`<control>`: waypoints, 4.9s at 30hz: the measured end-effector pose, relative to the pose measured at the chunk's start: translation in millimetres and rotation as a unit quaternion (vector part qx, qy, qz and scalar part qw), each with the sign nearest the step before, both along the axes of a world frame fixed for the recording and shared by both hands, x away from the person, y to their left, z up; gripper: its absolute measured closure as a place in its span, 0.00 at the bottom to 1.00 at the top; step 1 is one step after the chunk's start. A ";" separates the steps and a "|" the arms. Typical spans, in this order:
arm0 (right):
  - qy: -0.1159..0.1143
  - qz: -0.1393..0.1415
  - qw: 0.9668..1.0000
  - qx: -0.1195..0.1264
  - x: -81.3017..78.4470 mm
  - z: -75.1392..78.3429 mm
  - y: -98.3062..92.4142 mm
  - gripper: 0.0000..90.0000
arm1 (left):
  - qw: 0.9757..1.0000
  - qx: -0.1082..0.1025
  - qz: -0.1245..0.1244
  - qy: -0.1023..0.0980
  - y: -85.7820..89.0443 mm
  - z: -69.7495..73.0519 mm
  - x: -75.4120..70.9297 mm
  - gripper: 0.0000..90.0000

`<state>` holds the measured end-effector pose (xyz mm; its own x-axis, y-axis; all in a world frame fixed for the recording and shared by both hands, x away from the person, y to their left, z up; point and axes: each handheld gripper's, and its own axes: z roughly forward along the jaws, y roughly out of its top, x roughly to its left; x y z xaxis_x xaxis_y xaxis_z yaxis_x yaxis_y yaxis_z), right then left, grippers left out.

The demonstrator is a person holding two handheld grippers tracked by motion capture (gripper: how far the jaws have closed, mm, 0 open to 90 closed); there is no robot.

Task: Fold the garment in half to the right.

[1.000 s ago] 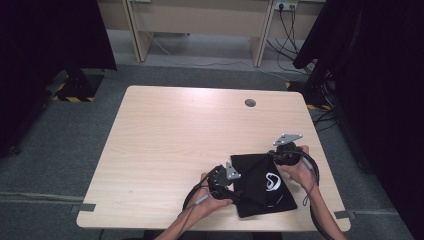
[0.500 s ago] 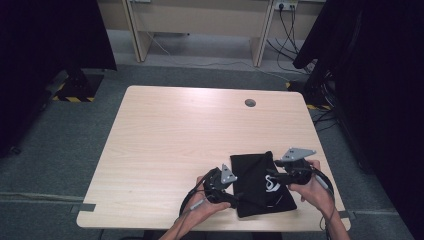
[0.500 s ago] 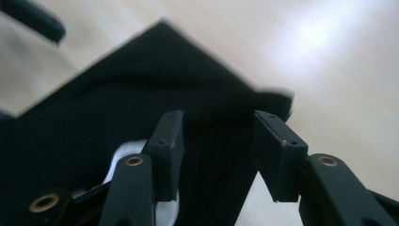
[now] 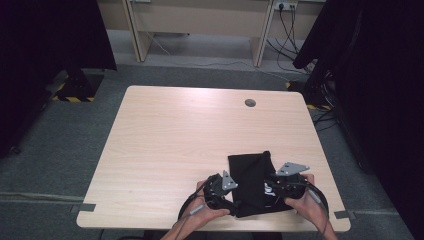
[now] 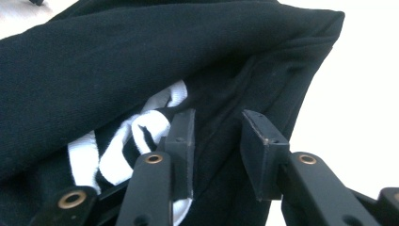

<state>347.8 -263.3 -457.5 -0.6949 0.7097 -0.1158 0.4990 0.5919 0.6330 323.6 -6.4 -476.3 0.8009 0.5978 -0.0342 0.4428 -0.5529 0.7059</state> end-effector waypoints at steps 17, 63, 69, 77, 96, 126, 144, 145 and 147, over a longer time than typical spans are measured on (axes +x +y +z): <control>0.018 -0.002 1.000 0.013 54.4 -0.3 66.5 0.64 | 0.996 -0.004 0.088 -0.003 77.5 -1.2 39.3 0.21; 0.028 0.147 0.989 -0.005 46.1 15.4 167.3 0.89 | 0.990 -0.002 0.137 -0.013 125.6 -9.4 17.6 0.00; -0.002 0.138 0.990 0.022 38.0 39.0 147.5 0.95 | 0.990 -0.002 0.137 -0.013 125.7 -9.3 17.6 0.00; -0.038 0.084 0.994 0.055 17.6 58.1 84.0 0.94 | 0.990 -0.002 0.138 -0.013 125.7 -9.4 17.6 0.00; -0.021 0.045 0.998 0.044 3.2 46.6 65.4 0.61 | 0.990 -0.002 0.139 -0.013 125.7 -9.4 17.5 0.00; -0.031 -0.013 0.999 0.036 14.4 28.3 13.3 0.73 | 0.990 -0.002 0.141 -0.013 125.7 -9.4 17.3 0.00; 0.014 0.029 0.997 0.066 45.2 -2.1 76.8 0.40 | 0.989 -0.002 0.148 -0.013 150.6 -9.6 19.9 0.00; 0.014 0.028 0.997 0.066 45.3 -3.3 77.7 0.40 | 0.989 -0.001 0.148 -0.013 152.4 -9.6 20.4 0.00; 0.014 0.025 0.997 0.066 45.9 -4.9 79.9 0.39 | 0.989 -0.001 0.148 -0.013 154.3 -9.6 20.7 0.00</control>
<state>393.8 -183.4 -462.4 -0.7313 0.6820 -0.0033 0.4900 0.5288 0.6931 344.3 147.9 -485.9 0.5909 0.8065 -0.0174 0.5667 -0.3996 0.7205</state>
